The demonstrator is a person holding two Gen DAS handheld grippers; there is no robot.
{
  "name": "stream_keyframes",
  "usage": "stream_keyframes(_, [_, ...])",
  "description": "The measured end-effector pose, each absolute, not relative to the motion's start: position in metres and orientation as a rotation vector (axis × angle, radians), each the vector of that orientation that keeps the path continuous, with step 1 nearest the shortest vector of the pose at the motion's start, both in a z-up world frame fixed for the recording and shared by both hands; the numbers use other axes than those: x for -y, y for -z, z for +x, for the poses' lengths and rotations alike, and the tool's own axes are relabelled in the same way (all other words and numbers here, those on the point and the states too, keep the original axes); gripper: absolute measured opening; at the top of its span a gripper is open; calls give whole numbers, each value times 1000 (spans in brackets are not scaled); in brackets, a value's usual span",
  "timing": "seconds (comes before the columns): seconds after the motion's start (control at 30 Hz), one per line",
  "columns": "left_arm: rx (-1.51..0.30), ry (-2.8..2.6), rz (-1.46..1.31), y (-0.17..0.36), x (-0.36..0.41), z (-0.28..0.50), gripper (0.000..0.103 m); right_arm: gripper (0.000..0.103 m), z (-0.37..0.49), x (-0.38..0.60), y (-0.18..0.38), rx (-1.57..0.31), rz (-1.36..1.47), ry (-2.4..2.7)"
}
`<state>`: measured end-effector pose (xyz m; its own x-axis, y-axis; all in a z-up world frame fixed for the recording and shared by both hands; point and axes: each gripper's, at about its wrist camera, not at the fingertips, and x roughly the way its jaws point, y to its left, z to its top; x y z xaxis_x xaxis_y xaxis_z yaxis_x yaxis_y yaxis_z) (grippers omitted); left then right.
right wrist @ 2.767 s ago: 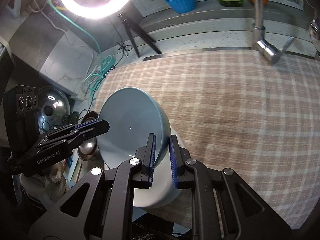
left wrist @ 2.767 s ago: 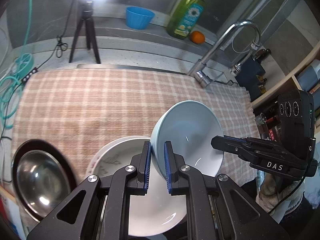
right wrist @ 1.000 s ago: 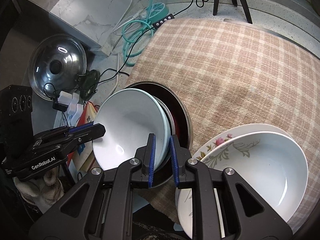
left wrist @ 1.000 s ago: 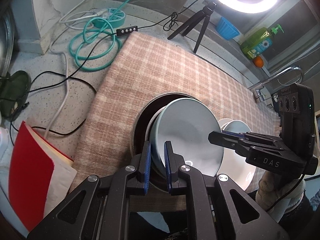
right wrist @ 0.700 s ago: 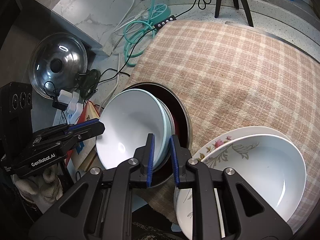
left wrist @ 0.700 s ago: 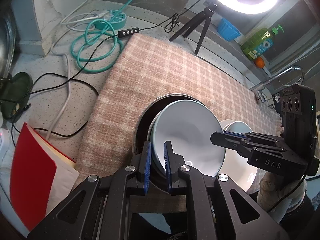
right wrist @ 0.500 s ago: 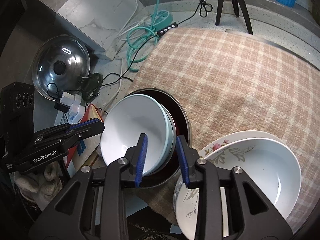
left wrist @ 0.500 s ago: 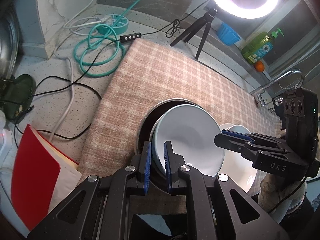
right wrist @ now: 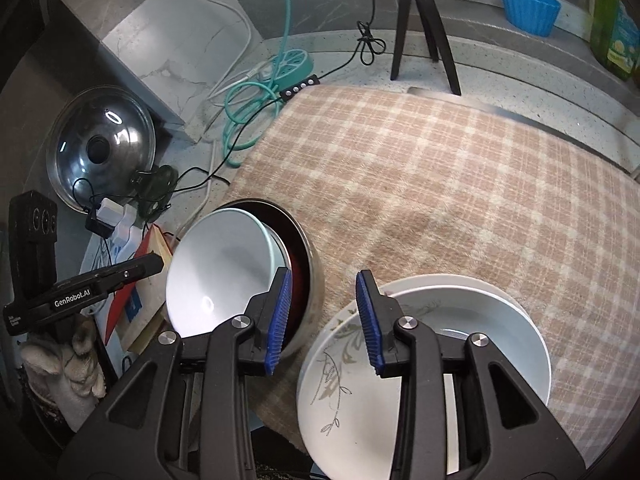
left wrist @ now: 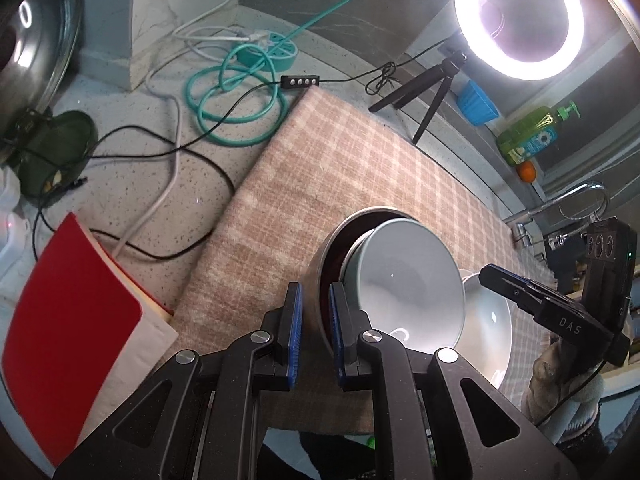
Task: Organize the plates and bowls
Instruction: 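Lower the light-blue bowl into the red-bottomed bowl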
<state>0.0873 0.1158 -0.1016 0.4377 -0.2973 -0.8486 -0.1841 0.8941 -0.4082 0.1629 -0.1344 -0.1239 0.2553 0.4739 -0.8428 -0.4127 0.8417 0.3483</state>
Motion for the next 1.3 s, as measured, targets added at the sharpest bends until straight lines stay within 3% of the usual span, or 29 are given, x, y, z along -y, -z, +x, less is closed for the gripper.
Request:
stream_keyframes(0.87, [-1152, 77, -478, 120, -106, 84, 12, 34, 161, 128, 155, -1249, 127, -612])
stream_keyframes(1.13, [-1170, 92, -480, 127, -104, 91, 11, 17, 165, 120, 163, -1282, 134, -638])
stream_keyframes(1.3, [-1171, 93, -478, 127, -103, 92, 10, 14, 164, 115, 163, -1283, 116, -646])
